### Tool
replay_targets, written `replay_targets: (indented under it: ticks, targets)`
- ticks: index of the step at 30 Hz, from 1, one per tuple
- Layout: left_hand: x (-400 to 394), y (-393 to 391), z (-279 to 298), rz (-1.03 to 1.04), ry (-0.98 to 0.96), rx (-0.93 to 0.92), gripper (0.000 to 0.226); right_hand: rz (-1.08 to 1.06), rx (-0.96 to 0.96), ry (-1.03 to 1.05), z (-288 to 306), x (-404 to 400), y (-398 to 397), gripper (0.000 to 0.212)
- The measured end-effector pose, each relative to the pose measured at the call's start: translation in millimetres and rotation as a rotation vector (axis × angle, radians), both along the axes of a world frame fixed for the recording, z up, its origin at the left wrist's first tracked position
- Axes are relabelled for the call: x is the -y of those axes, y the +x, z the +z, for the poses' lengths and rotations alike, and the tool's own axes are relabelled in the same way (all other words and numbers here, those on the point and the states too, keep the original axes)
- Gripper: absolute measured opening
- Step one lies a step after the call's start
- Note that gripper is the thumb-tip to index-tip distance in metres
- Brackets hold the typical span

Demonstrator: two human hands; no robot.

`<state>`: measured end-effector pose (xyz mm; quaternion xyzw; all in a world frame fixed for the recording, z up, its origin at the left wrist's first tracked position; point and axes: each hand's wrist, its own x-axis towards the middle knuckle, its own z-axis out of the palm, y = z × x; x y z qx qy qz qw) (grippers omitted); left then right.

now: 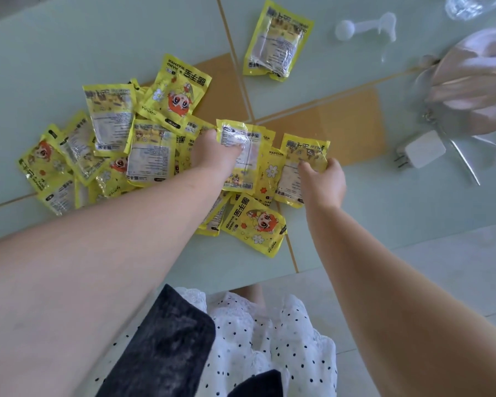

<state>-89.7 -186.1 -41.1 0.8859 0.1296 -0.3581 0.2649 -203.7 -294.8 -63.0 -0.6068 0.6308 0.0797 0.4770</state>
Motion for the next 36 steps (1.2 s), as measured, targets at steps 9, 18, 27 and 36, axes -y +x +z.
replay_targets:
  ticks: [9, 18, 27, 36]
  targets:
    - [2, -1, 3, -0.054, -0.039, -0.012, 0.071, -0.072, 0.071, 0.039, -2, -1, -5, 0.011]
    - [-22, 21, 13, 0.000, -0.148, -0.025, 0.077, -0.347, 0.260, 0.103, 14, 8, -13, 0.038]
    - [-60, 88, 19, 0.112, -0.200, -0.012, 0.042, -0.247, 0.305, 0.400, 23, -13, 1, 0.006]
    - [-48, 122, 6, -0.130, -0.006, 0.164, 0.046, 0.128, 0.081, 0.068, -1, -46, 11, 0.018]
